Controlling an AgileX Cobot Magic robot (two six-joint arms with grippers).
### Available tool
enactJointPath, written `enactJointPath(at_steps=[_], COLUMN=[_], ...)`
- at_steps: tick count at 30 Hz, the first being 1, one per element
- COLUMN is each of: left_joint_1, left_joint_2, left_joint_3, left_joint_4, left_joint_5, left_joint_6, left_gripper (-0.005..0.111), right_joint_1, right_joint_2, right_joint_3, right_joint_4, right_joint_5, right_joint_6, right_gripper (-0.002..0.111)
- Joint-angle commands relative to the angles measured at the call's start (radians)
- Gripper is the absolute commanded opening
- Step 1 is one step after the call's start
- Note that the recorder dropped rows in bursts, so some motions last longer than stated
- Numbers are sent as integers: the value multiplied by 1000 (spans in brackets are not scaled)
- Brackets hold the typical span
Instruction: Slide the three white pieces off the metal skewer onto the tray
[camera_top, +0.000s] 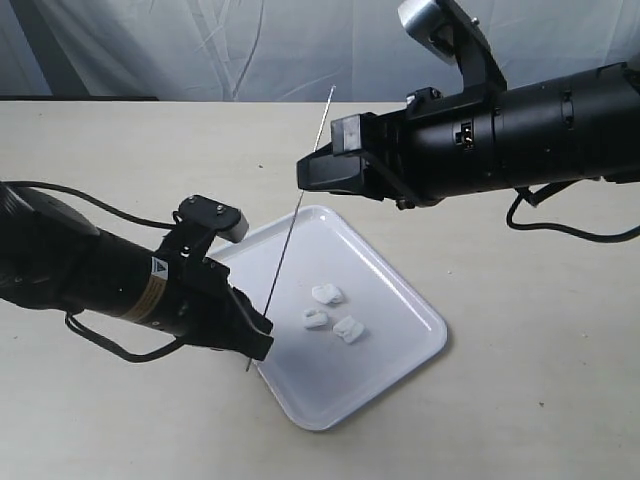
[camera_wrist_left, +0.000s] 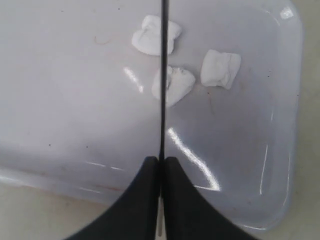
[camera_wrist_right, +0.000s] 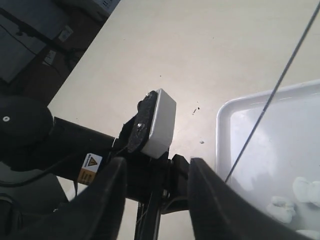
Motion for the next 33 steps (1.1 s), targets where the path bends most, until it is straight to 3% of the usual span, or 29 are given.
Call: enactJointPath(at_steps=[1, 8, 25, 33], left_joint_1=[1, 1, 1, 1], left_joint_2=[3, 3, 3, 3], left_joint_3=[21, 96, 99, 84], left_joint_4=[-2, -2, -2, -2], left_joint_5=[19, 80, 81, 125], left_joint_6=[2, 10, 38, 41], left_gripper=[0, 0, 0, 18], right_joint_1=[1, 1, 1, 1], right_joint_2=[-9, -9, -9, -9], right_joint_3=[1, 1, 1, 1], right_joint_4=[-12, -16, -16, -16], right_joint_5=[5, 3, 9, 11], right_joint_6=[-2, -2, -2, -2], right_gripper=[40, 40, 40, 40])
